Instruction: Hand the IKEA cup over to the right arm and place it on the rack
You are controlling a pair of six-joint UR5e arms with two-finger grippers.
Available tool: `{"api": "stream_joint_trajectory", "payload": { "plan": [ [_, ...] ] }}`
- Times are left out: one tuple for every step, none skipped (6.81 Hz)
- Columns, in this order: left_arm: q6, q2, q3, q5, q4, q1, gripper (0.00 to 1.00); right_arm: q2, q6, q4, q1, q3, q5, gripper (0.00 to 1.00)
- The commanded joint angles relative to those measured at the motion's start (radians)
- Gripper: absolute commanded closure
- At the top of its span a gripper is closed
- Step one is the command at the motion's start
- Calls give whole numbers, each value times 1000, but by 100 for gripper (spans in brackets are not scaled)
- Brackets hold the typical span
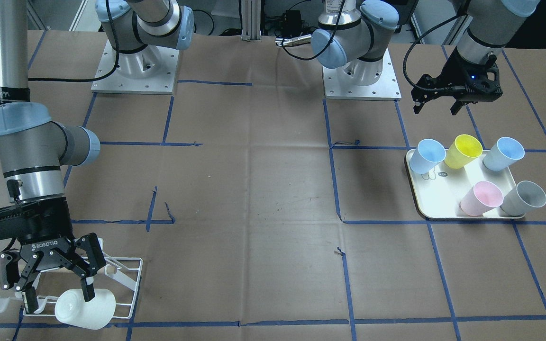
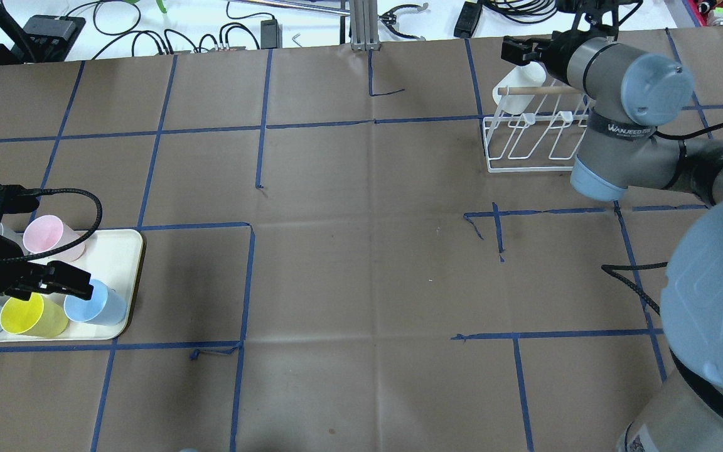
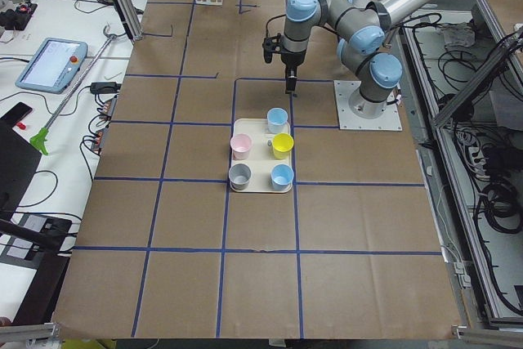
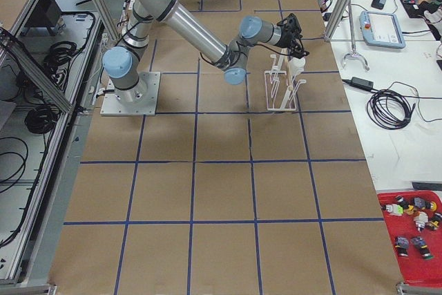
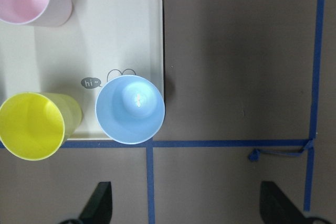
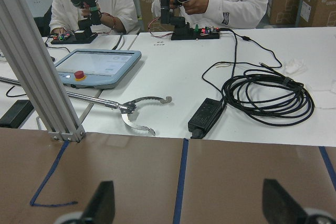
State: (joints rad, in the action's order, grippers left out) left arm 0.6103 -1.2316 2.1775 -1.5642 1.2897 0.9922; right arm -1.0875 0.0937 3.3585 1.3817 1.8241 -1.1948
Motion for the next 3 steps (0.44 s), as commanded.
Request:
{"api": "stream_joint_trajectory", "payload": {
  "plan": [
    [19, -95, 2, 3, -44, -1, 1, -84, -3, -8, 10, 3, 1, 0],
    [19, -159, 4, 6, -96, -1, 1, -98, -23, -48, 45, 1, 3, 0],
    [19, -217, 16, 1, -171, -1, 1, -104, -151, -57, 86, 0, 1, 0]
  ]
}}
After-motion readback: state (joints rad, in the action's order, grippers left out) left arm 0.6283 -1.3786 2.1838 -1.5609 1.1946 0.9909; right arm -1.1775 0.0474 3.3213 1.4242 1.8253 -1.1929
